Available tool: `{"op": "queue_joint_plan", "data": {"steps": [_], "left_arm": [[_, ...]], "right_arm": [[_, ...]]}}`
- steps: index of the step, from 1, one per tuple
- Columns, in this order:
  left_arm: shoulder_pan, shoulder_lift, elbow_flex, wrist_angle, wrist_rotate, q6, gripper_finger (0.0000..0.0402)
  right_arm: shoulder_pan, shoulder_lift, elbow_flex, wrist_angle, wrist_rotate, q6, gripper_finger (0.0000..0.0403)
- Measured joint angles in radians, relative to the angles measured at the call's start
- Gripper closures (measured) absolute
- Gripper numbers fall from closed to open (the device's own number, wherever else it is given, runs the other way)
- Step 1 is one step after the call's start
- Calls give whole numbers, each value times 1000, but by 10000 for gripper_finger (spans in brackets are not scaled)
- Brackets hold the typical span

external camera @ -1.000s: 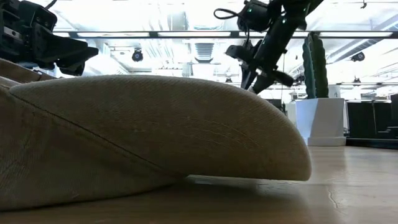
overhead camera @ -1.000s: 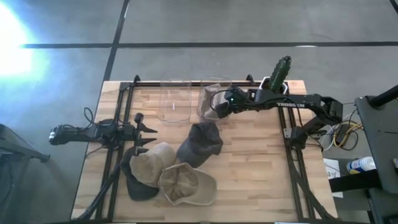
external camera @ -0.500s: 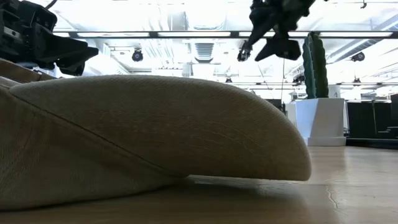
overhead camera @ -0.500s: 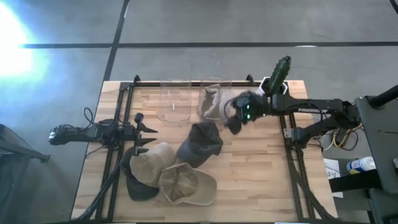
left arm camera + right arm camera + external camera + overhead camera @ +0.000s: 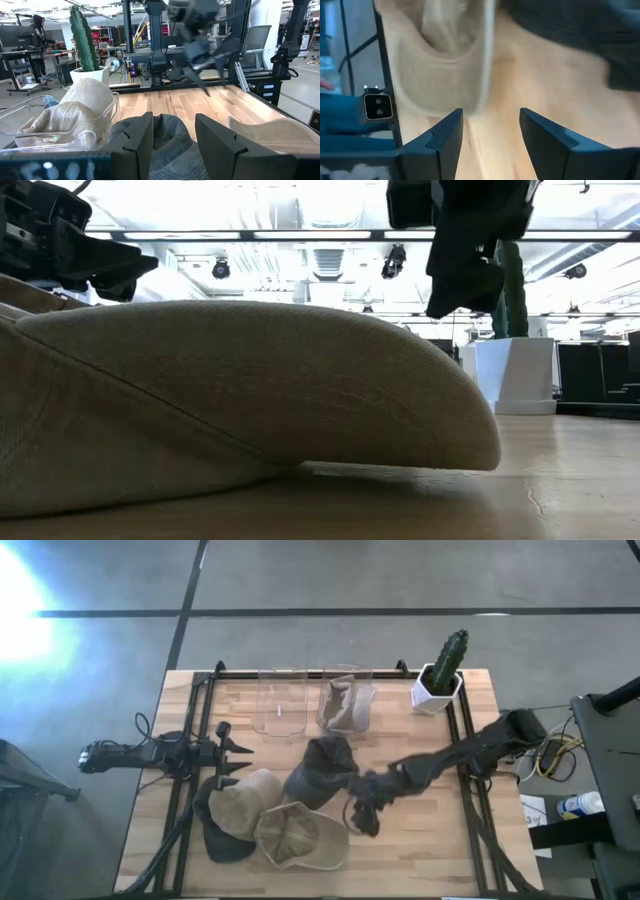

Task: Pick & Place hat
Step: Put the middle brown cap into the right transparent bin

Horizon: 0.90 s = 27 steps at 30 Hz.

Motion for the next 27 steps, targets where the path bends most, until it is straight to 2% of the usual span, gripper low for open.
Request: {"op": "queue_joint_plan", "data": {"steps": [5,9,19,27], "left_arm": [[0,10,0,0,0,0,260],[0,11,0,0,0,0,260],[0,13,0,0,0,0,260],[0,13,0,0,0,0,260]], "right_arm": [[109,122,103,9,61,-21,212],[183,218,232,-8,103,-105,211],[260,454,593,-259,213,-403,211],[288,518,669,-271,227,-443,211]]}}
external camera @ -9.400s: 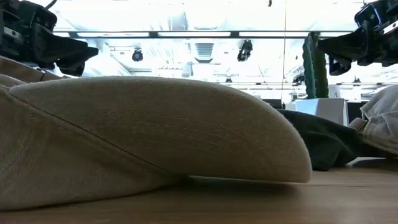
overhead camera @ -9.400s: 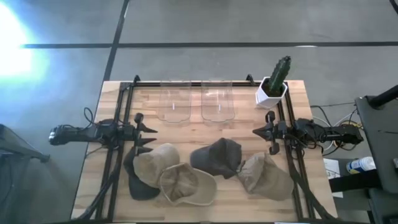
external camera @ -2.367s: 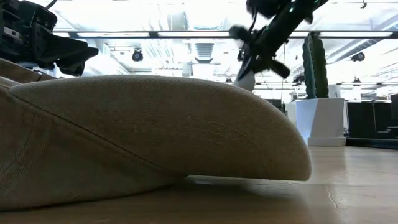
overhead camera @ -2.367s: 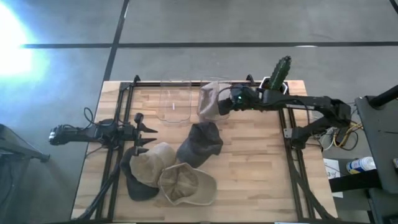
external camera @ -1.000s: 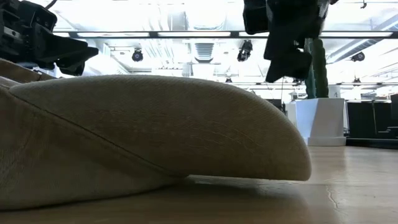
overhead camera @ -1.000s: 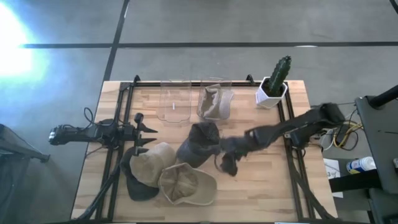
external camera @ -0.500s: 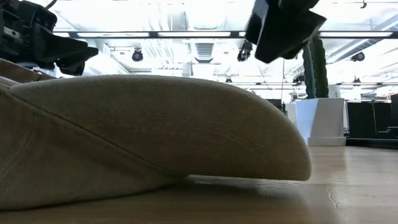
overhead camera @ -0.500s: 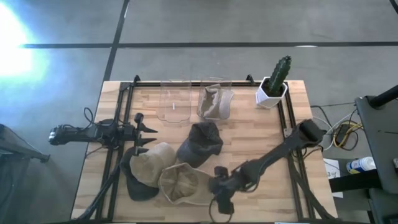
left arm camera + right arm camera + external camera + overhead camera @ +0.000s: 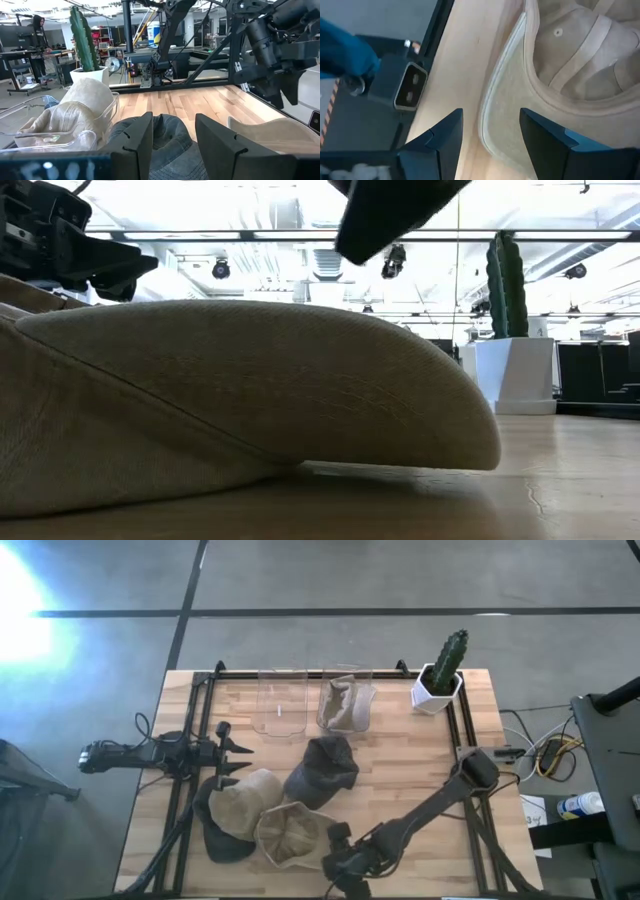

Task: Pick & Place hat
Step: Put the middle brown cap into the right transparent bin

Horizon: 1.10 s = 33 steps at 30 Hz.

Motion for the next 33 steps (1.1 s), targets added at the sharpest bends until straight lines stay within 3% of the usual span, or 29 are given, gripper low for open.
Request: {"op": "queue_joint_plan", "data": {"steps": [9,18,22,26,33], "left_arm": [[0,2,0,0,0,0,260],[0,9,0,0,0,0,260],[0,11,0,0,0,0,260],[0,12,0,0,0,0,260],[0,13,0,0,-1,0,260]], "right_arm": [[26,45,2,88,156,114,211],[33,105,11,103,171,211,211],[33,125,11,90,250,251,216],[31,148,12,92,321,261,226],[18,176,12,52,332,345,274]]}}
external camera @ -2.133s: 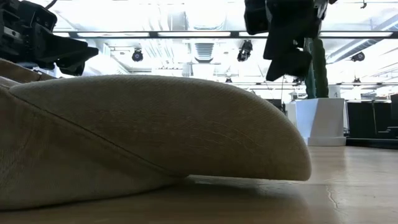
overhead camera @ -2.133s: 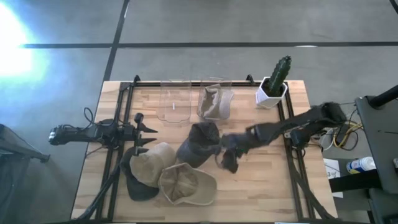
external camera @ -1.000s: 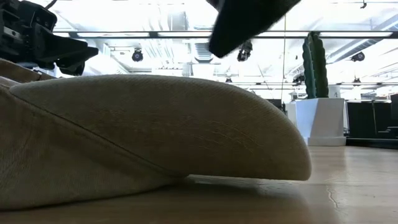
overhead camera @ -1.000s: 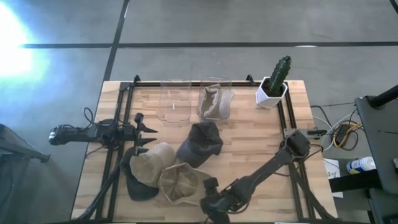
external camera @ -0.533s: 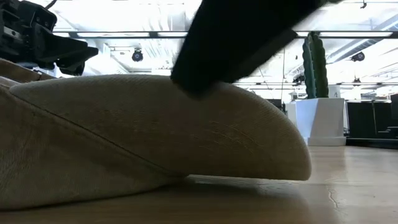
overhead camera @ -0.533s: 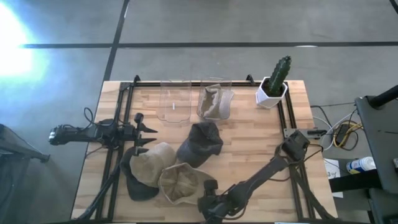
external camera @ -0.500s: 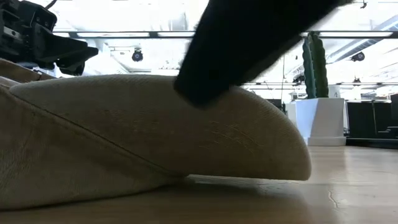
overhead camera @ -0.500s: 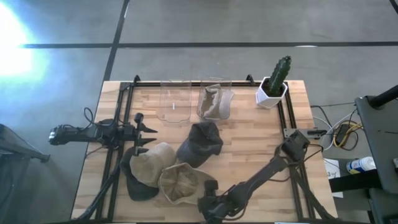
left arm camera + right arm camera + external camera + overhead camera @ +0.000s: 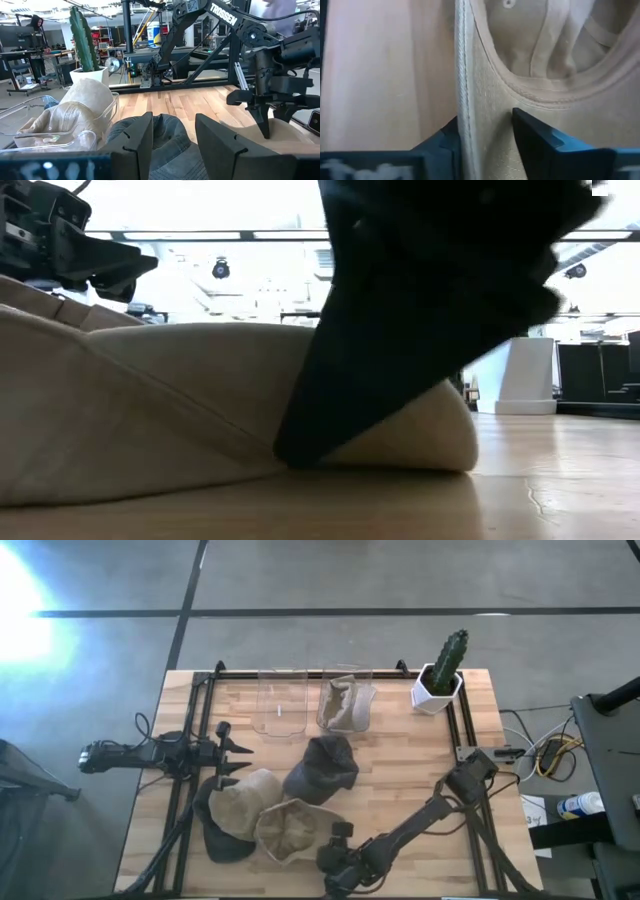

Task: Pick & Place hat
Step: Put the middle brown cap into the right transparent bin

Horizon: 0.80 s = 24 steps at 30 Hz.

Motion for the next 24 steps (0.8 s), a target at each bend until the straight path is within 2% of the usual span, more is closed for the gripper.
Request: {"op": "queue_joint_plan", "data": {"steps": [6,7,12,17,24], "left_arm": [[0,0,0,0,-1,0,260],[0,0,0,0,-1,0,260],[0,0,0,0,-1,0,260],[0,0,0,0,-2,0,260],[0,0,0,0,-2,0,260]], "right_arm": [[-4,-49,0,-27,-8,19,376],[-4,-70,0,-35,-14,22,383],[-10,-223,-3,-76,-87,78,389],[-55,-451,-18,-89,-139,240,389],[-212,-755,-179,-88,-141,351,389]]}}
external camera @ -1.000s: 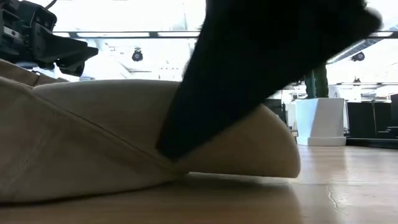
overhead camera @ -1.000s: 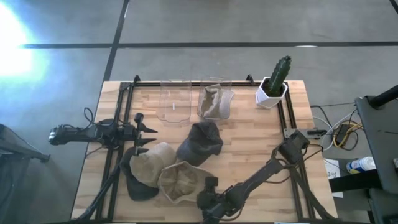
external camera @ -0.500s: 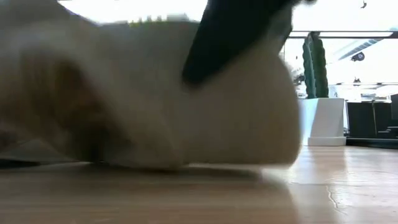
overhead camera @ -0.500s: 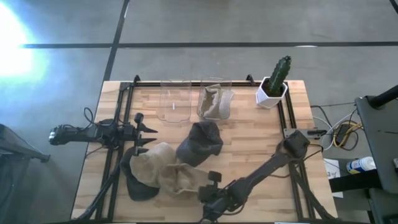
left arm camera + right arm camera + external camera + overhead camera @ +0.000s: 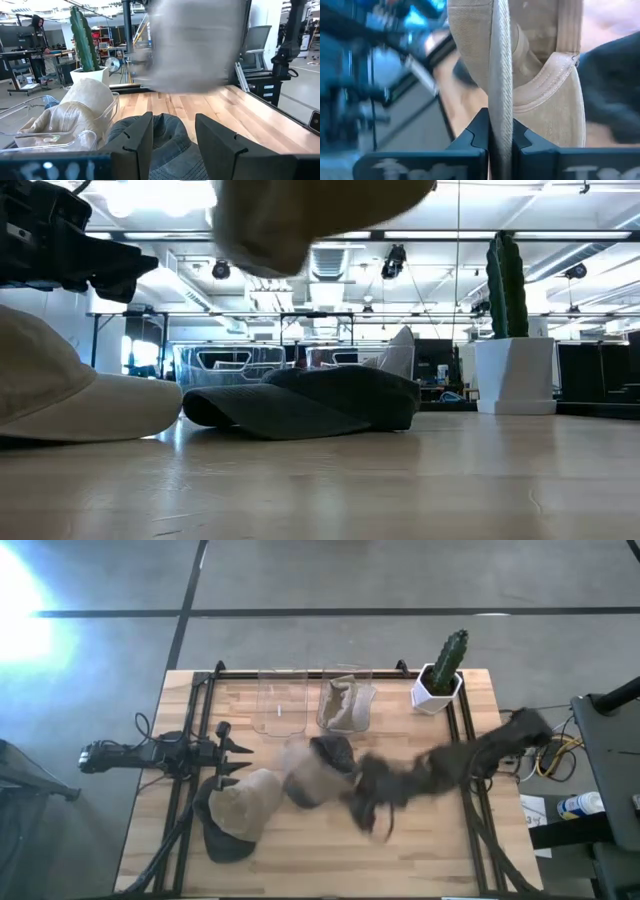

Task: Pick & Place hat
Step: Put the middle brown cap into the right transparent bin

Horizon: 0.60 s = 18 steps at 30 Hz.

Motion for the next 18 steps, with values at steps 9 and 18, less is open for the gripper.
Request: {"op": "queue_joint_plan", "data": {"steps": [9,18], "left_arm": [[0,0,0,0,0,0,260],[0,0,0,0,0,0,260]], "right_arm": [[-496,-328,-291,43,-248,154,389],[-884,-286,-423,158,-671,198,390]]}}
